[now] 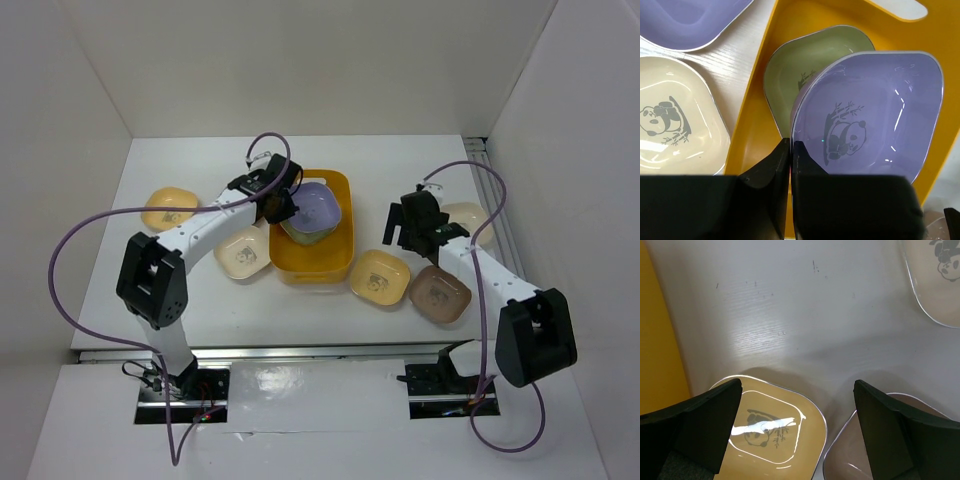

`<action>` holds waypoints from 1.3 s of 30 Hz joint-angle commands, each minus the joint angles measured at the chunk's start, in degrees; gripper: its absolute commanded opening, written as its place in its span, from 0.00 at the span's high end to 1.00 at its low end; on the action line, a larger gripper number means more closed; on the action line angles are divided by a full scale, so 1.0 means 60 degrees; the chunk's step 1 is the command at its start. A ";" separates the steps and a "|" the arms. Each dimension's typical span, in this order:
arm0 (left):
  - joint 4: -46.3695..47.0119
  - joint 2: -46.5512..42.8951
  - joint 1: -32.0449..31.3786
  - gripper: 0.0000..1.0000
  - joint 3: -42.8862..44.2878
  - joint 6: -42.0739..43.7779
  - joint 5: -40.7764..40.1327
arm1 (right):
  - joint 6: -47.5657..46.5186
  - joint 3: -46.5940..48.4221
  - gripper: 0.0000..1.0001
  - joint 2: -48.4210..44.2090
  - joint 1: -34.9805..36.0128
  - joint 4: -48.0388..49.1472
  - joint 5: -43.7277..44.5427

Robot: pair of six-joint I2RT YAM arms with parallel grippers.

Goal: Place the plates into the plastic bin on the countertop

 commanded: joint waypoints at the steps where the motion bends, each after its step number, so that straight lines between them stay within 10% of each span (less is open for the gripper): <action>1: -0.0062 0.0219 0.0222 0.94 0.0361 -0.0239 -0.0144 | -0.0131 0.0196 0.00 -0.0050 0.0220 0.0382 0.0268; 12: 0.0202 0.0645 0.0414 0.52 0.0536 -0.0048 0.0339 | -0.0131 0.0298 0.00 -0.0136 0.0907 0.0176 0.0197; 20: 0.0392 -0.0350 -0.0111 0.00 0.0462 0.0259 0.0750 | -0.0131 -0.0127 0.00 -0.0373 0.1553 -0.0102 0.0870; 39: 0.0011 -0.3002 -0.0963 0.00 -0.0050 0.1475 0.0662 | -0.0204 -0.0888 0.08 0.1357 0.1260 0.1289 0.0489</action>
